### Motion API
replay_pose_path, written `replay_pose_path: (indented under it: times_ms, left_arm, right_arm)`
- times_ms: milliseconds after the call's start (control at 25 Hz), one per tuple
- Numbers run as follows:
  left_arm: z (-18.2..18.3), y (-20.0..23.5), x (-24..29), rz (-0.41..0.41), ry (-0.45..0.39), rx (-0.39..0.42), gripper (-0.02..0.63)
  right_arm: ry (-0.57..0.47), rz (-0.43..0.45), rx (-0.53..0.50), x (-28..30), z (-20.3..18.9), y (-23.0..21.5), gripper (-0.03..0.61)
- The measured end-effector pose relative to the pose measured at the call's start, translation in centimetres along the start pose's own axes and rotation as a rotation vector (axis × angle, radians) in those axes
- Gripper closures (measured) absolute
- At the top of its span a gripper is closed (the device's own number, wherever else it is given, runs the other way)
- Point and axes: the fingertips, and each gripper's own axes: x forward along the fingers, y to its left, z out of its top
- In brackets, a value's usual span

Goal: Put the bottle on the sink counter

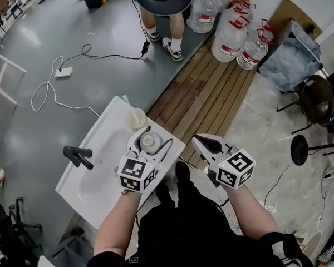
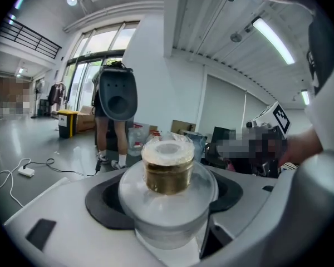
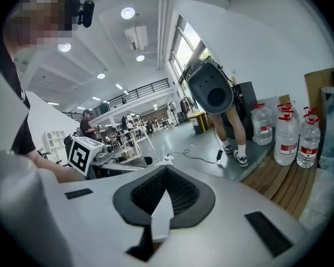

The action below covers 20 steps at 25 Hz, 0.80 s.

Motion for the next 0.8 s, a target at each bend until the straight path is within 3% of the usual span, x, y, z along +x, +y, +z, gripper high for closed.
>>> replay_pose_path:
  times_ms: [800]
  left_arm:
    - [-7.3, -2.6, 4.8, -0.090, 0.108, 0.018, 0.276]
  right_arm:
    - [0.079, -0.053, 0.033, -1.5, -4.0, -0.6, 0.565]
